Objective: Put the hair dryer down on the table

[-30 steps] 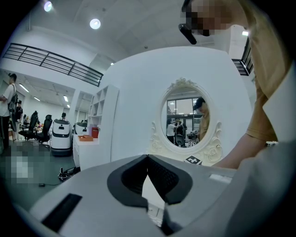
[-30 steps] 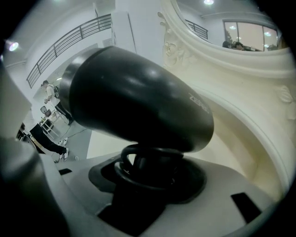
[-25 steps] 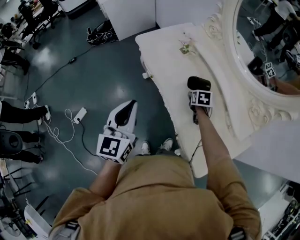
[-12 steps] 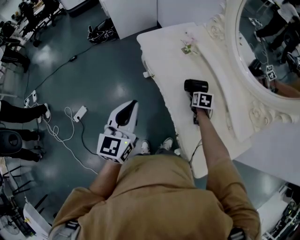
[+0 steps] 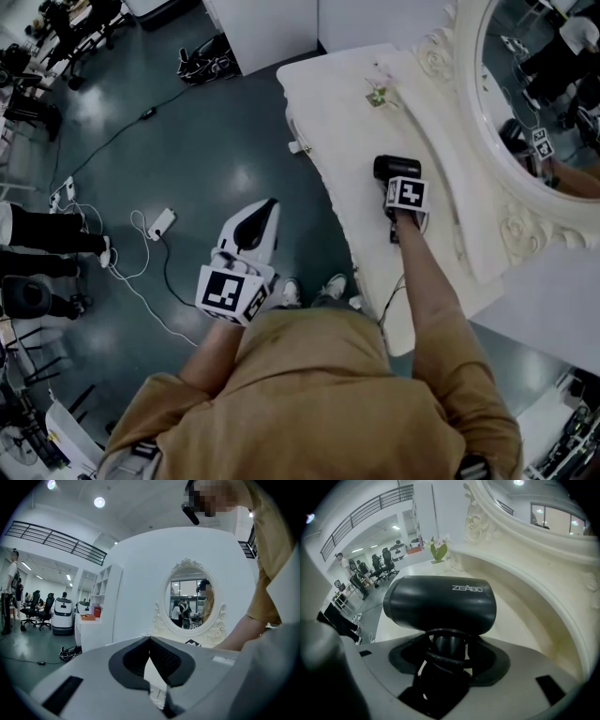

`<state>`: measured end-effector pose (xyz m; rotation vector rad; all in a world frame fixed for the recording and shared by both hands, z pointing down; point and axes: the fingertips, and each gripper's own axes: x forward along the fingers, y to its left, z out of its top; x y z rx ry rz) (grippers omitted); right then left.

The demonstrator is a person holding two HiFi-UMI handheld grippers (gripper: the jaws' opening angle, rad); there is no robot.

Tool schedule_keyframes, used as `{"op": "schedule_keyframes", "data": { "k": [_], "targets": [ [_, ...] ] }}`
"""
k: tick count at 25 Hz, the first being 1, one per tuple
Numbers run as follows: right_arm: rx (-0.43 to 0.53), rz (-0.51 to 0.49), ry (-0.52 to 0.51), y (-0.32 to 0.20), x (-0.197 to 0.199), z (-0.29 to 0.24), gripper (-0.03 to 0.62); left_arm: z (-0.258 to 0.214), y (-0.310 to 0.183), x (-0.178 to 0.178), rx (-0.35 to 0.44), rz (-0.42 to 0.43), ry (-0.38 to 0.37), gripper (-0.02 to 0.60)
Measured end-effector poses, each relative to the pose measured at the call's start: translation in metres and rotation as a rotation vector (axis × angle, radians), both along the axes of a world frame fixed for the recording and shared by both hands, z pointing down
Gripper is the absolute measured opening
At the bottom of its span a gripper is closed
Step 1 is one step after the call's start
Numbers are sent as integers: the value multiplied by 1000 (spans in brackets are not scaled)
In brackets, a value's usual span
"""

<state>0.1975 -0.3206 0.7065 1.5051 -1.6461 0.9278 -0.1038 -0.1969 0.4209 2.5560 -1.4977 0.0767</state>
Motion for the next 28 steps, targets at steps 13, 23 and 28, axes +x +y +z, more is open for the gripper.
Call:
{"op": "schedule_keyframes", "data": {
  "k": [13, 23, 28],
  "targets": [
    [-108, -21, 119, 15, 2, 1, 267, 3, 4, -3, 0, -8, 7, 5],
    [-102, -9, 117, 17, 2, 1, 268, 5, 10, -6, -4, -10, 9, 5],
    [-104, -26, 123, 19, -2, -2, 272, 6, 11, -7, -9, -8, 12, 5]
  ]
}}
